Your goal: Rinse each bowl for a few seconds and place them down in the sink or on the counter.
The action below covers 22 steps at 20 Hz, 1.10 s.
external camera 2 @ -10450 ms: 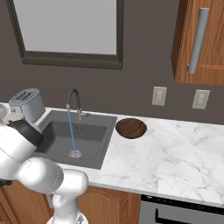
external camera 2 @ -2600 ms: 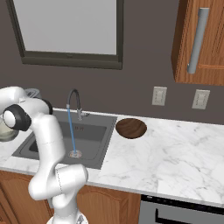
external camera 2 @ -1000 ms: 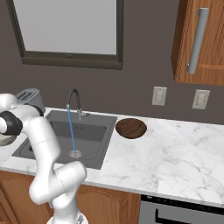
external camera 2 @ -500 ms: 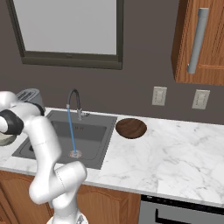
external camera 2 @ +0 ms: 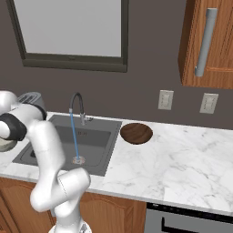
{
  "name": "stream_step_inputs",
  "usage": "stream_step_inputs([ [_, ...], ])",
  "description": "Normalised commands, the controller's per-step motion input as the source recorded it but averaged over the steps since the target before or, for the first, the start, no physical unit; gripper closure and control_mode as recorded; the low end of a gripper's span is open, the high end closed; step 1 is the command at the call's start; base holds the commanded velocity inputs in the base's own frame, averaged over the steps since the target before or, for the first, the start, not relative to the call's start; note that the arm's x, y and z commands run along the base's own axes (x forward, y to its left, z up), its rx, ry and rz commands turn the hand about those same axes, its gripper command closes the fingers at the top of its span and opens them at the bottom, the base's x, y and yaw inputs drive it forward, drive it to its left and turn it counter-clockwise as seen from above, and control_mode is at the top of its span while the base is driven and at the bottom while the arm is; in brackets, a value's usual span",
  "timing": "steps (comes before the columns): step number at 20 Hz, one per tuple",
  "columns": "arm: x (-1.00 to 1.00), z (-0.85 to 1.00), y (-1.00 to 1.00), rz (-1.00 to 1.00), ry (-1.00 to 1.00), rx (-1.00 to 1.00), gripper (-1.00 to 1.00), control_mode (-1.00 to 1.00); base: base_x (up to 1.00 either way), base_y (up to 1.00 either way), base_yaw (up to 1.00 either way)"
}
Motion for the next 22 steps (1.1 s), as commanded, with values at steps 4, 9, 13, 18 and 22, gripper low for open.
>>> stream_step_inputs([
  [4, -0.34, 0.88, -0.23, -0.01, -0.05, 0.03, -1.00, -1.00, 0.00, 0.00, 0.00],
  [9, -0.39, 0.89, -0.61, 0.00, -0.04, 0.15, -1.00, -1.00, 0.00, 0.00, 0.00],
  [13, -0.47, 0.65, -0.80, 0.02, -0.02, 0.28, -1.00, -1.00, 0.00, 0.00, 0.00],
  [18, -0.59, 0.41, -0.70, 0.02, 0.00, 0.40, -1.00, -1.00, 0.00, 0.00, 0.00],
  [22, -0.49, 0.15, -0.56, 0.03, -0.01, 0.49, -1.00, -1.00, 0.00, 0.00, 0.00],
])
